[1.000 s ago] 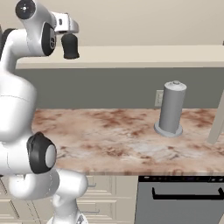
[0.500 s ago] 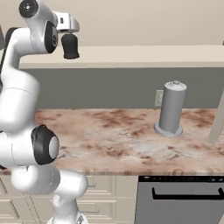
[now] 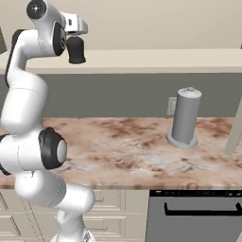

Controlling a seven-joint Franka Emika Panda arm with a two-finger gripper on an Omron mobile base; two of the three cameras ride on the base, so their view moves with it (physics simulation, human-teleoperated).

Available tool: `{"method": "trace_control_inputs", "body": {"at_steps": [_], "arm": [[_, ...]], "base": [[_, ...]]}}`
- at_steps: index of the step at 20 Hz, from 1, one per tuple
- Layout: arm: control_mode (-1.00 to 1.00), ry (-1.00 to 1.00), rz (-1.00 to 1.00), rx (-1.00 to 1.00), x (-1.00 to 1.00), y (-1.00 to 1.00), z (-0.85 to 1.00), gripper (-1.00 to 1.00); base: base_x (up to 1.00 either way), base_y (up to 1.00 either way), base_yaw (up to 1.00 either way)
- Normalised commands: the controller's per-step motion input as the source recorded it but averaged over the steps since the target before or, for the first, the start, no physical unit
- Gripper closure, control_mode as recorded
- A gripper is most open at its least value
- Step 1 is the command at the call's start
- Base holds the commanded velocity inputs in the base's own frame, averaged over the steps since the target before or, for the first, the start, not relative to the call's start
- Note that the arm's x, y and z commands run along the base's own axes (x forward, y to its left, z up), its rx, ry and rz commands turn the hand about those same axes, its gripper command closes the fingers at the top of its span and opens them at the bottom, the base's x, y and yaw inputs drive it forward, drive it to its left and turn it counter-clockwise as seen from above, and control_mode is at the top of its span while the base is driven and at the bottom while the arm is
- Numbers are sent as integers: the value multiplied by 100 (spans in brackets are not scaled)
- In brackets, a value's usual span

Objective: Open the cabinet directly in front. Then move the liquor and the mug to the dining counter with the jar on it.

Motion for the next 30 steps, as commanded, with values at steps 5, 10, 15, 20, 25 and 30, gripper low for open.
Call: {"method": "trace_control_inputs", "body": {"at_steps": [5,10,15,20,25,30], "arm": [[-100,0,0,0,26,9,-2,-100],[-100,0,0,0,29,5,0,-100],[-100,0,0,0,30,0,0,-100],[-100,0,0,0,19,0,0,-100],[-100,0,0,0,8,0,0,-100],[-100,0,0,0,9,0,0,-100]], "base": [[0,0,0],[0,0,0],[0,0,0],[0,0,0],[0,0,0],[0,0,0]]}}
